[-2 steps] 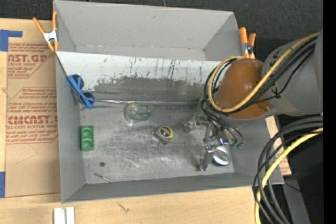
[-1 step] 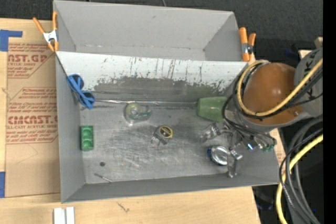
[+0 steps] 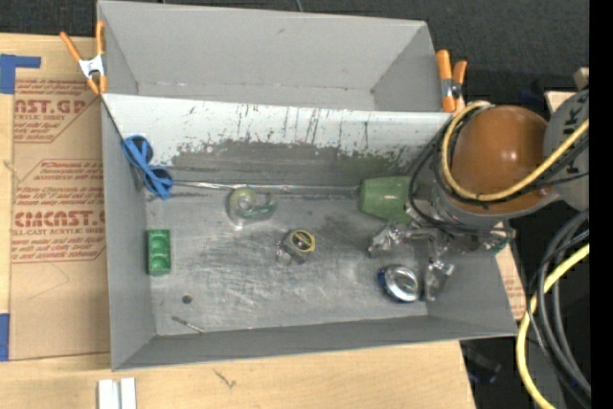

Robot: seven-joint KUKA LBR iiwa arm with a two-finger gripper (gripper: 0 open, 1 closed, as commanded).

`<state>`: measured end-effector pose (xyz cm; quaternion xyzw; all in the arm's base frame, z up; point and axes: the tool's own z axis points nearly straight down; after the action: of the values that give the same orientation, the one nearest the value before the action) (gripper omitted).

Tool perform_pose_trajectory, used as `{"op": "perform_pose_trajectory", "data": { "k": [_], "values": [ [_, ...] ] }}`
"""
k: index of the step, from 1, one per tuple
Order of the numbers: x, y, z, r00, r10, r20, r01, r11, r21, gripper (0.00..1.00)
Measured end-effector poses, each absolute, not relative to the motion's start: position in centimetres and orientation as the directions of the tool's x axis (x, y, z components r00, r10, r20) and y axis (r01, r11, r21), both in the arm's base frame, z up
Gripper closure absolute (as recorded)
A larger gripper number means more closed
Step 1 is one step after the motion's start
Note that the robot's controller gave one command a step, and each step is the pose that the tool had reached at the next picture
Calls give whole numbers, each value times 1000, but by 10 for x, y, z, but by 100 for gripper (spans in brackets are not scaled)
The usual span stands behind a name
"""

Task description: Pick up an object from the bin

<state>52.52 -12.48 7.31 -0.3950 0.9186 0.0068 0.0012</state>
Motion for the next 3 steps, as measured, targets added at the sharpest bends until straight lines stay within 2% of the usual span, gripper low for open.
{"op": "perform_pose_trajectory", "data": {
  "k": [1, 2, 3],
  "values": [
    [526, -131, 73, -686, -728, -5, -728, 686, -1, 100],
    [527, -128, 74, -687, -727, -12, -727, 687, 0, 0],
    [489, -113, 74, -472, -881, -15, -881, 473, -14, 0]
  ]
}}
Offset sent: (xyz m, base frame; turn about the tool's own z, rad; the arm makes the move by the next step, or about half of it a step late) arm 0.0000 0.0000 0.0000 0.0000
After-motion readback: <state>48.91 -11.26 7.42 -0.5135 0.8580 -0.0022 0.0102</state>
